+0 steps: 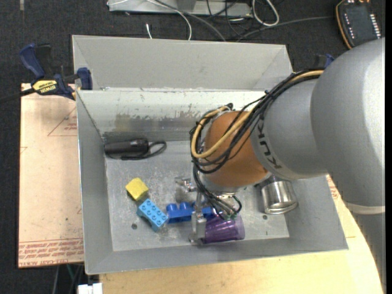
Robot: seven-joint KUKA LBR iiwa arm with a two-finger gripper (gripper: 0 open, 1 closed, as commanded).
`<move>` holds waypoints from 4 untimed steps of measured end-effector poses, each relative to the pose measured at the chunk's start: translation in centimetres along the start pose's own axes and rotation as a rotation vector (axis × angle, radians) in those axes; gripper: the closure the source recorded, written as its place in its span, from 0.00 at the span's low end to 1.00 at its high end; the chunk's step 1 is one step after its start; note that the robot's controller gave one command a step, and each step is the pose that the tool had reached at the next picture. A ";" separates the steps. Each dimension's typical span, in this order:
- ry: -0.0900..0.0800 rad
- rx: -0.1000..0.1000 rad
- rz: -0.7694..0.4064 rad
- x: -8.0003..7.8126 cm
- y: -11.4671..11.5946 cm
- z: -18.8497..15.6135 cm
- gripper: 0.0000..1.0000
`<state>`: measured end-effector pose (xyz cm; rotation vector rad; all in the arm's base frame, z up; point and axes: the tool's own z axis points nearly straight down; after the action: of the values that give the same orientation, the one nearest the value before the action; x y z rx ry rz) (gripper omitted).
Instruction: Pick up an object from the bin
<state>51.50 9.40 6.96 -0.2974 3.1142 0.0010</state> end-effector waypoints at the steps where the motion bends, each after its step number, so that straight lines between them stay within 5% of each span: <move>1: 0.001 -0.004 -0.034 0.0 -0.1 -0.1 1.00; 3: 0.015 -0.005 -0.043 0.3 0.0 -2.2 1.00; 4: 0.000 -0.005 -0.042 -0.1 0.0 -5.1 1.00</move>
Offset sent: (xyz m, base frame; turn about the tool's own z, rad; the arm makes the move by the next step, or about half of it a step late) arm 0.0000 0.0000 0.0000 0.0000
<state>51.54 9.38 12.06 -0.3632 3.1082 0.0083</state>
